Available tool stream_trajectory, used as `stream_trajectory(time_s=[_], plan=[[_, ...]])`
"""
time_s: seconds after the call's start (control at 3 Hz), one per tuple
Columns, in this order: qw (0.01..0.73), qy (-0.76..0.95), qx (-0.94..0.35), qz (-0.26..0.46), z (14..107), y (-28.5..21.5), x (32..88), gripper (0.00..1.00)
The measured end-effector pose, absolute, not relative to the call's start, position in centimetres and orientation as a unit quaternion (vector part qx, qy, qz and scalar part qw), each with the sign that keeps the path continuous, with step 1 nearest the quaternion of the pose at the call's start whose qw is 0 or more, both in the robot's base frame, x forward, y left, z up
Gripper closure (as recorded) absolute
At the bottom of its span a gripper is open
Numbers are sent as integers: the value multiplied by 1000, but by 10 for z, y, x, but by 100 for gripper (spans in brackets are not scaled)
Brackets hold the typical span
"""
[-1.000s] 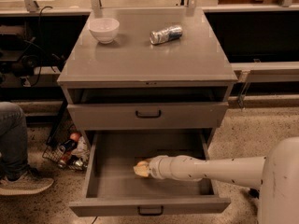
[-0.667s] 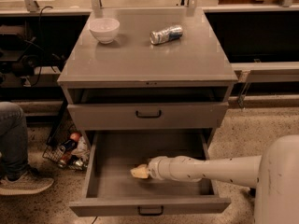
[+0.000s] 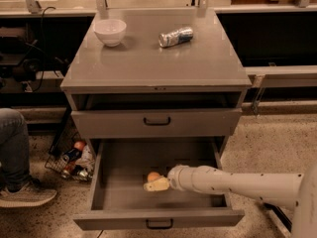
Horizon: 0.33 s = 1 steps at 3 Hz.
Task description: Place orange into middle drawer
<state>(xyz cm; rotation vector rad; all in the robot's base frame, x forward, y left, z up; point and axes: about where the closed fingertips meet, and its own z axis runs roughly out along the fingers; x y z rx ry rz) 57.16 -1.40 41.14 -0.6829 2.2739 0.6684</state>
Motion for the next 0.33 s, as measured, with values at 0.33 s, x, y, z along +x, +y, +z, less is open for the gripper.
stream_trajectory(time_s=[0.33], plan=[[352, 875, -235, 236, 442, -69, 565, 0]])
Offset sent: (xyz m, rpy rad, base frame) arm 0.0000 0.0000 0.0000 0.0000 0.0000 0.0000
